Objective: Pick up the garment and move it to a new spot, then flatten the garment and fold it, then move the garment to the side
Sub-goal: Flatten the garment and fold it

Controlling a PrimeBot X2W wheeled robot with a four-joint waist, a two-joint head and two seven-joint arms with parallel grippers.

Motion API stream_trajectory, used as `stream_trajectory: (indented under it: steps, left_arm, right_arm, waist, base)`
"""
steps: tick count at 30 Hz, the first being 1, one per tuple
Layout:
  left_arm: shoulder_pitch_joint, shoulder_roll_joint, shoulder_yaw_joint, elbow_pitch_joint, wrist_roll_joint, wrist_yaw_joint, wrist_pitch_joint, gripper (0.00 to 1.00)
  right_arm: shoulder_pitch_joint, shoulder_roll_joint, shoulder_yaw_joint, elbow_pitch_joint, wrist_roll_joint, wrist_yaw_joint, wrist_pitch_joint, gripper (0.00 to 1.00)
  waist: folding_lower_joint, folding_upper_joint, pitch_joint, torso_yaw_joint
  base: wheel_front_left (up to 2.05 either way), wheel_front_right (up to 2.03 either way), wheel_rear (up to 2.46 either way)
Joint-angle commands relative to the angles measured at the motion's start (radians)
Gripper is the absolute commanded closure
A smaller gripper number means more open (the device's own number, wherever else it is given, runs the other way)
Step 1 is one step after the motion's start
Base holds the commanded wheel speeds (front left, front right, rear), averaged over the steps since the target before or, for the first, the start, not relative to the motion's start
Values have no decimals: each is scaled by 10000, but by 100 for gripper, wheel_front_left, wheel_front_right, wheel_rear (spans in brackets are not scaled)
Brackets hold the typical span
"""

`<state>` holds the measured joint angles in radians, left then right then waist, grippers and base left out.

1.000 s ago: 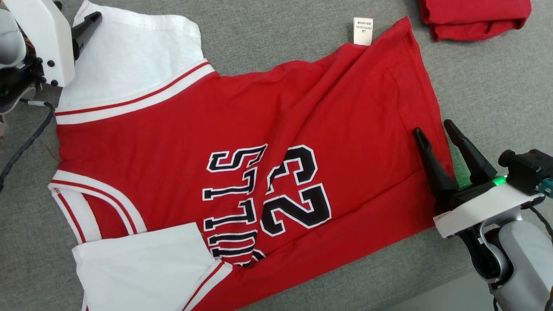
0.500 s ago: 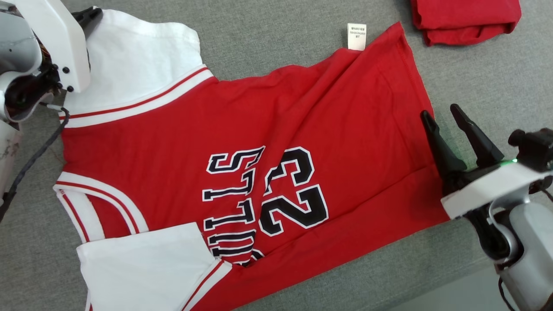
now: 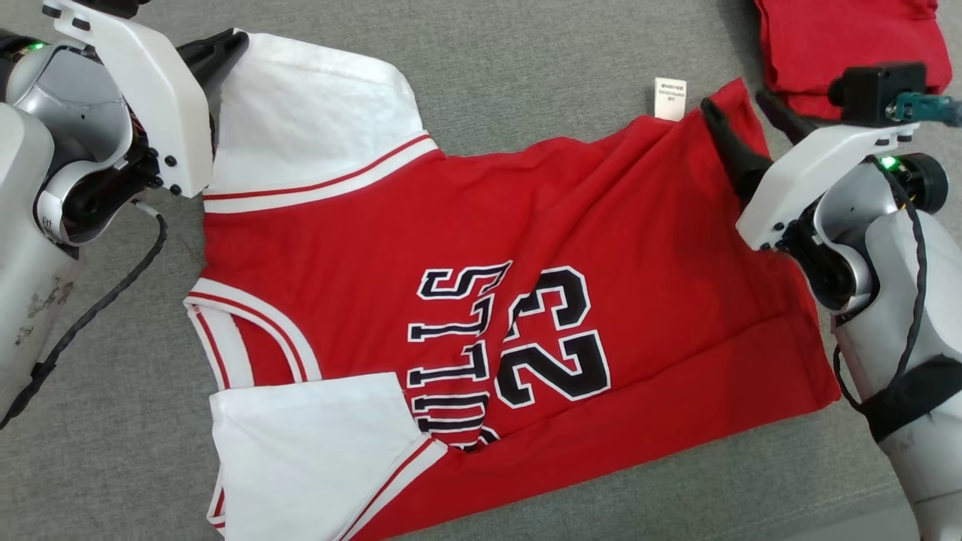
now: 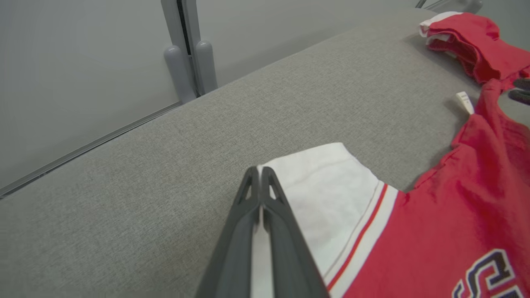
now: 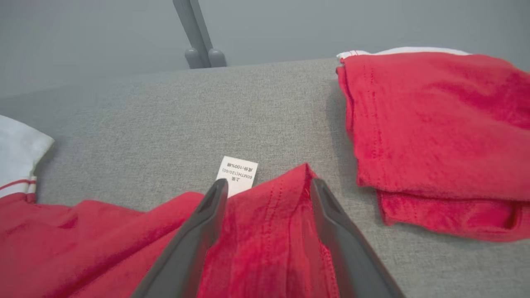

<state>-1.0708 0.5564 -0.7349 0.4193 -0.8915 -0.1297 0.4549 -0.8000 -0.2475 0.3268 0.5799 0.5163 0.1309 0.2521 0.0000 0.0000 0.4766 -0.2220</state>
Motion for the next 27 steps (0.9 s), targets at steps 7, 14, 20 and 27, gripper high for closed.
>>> stream_trajectory:
  steps: [7, 14, 20, 27]
  left_arm:
    - [-330, 188, -386, -307, -243, -5, -203, 100]
    - [-518, 329, -680, -244, -368, -6, -335, 100]
    - [-667, 397, -840, -122, -501, -6, -554, 100]
    - [-749, 506, -972, -54, -401, -6, -1099, 100]
  right_arm:
    - [-813, 81, -303, 1144, -181, -5, 366, 0]
    - [-1215, 93, -446, 1834, 43, -5, 462, 20]
    - [-1332, 111, -332, 2009, 482, -5, 538, 100]
    - [-1480, -179, -135, 1874, 696, -5, 243, 100]
  waist:
    - [0, 0, 163, 369]
    - [0, 0, 213, 452]
    - [0, 0, 165, 495]
    - [0, 0, 73, 555]
  base:
    - [0, 0, 0]
    - [0, 0, 0]
    - [0, 0, 0]
    - [0, 0, 0]
